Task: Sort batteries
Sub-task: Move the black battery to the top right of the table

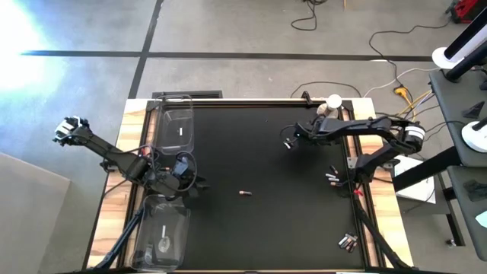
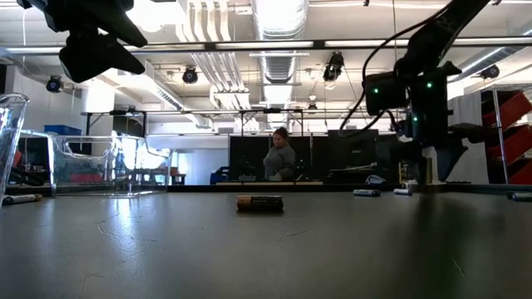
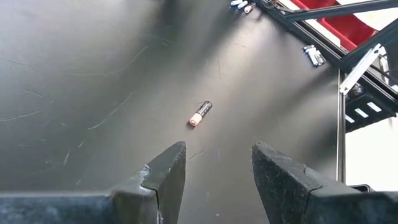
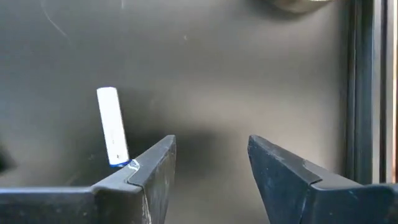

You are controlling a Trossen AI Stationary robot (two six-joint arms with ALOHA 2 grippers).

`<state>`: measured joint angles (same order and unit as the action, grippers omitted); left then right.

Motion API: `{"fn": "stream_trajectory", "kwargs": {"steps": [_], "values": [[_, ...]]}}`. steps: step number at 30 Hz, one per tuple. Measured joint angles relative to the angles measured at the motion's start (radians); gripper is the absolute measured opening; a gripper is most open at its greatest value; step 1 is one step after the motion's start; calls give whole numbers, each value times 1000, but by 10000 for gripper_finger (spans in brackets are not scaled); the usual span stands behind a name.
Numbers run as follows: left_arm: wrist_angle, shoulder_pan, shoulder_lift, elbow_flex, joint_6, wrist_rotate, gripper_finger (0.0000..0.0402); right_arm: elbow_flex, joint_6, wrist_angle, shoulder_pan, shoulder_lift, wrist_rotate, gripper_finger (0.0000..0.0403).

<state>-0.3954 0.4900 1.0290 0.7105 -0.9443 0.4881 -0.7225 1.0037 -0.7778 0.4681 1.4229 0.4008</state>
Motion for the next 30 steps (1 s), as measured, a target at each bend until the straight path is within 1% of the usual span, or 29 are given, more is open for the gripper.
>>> {"fn": "stream_trajectory", "kwargs": {"steps": [6,17,21,23,25,28,30], "values": [[-1,1,0,0,-8,-1,164,11,-5,66,2,0,-18,195],[0,1,0,0,-8,-2,164,-13,-39,62,1,-7,-19,196],[5,1,0,0,-8,-2,164,-51,-53,51,-14,-29,-16,194],[13,2,0,0,-8,-2,164,-83,-58,53,-42,-44,-7,194],[13,2,0,0,-8,-2,164,-125,-81,55,-95,-57,17,196],[13,2,0,0,-6,-2,164,-191,-162,87,-215,-64,68,198],[14,2,0,0,-2,-2,164,-222,-254,165,-302,-64,70,198]]}}
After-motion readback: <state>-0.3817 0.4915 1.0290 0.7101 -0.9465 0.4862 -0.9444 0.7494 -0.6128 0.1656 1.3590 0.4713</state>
